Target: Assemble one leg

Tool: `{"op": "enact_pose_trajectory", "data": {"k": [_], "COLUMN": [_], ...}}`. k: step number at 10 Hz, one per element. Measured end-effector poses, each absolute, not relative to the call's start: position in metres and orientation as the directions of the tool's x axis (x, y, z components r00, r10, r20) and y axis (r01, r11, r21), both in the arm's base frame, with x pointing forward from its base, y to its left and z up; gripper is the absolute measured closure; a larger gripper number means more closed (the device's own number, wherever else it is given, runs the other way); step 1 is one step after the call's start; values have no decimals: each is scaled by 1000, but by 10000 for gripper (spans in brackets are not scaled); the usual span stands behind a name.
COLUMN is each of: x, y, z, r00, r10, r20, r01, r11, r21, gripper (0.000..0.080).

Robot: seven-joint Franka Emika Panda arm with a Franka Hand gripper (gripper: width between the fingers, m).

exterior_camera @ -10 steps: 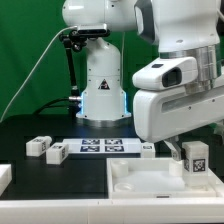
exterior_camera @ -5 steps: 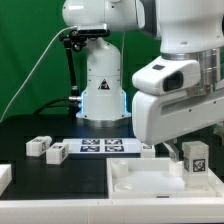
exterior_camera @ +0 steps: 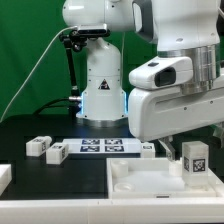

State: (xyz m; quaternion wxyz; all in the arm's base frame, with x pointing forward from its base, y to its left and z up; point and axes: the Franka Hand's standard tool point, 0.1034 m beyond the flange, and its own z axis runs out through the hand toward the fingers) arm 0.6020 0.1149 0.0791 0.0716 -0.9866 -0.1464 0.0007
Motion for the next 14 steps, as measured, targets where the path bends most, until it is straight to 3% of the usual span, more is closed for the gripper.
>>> {"op": "enact_pose_trajectory", "data": {"k": [2, 5, 9, 11, 14], "x": [602, 609, 611, 611, 611], "y": [115, 114, 119, 119, 119], "z": [79, 72, 75, 75, 75], "r00": [957, 964, 963, 963, 970], "r10": [289, 248, 255, 255, 228], "r20": [19, 93, 86, 86, 84], "r01": [289, 258, 264, 264, 236], "r11": [-947, -960, -958, -958, -965], "r21": [-142, -106, -109, -109, -113], "gripper": [150, 150, 173, 505, 505]}}
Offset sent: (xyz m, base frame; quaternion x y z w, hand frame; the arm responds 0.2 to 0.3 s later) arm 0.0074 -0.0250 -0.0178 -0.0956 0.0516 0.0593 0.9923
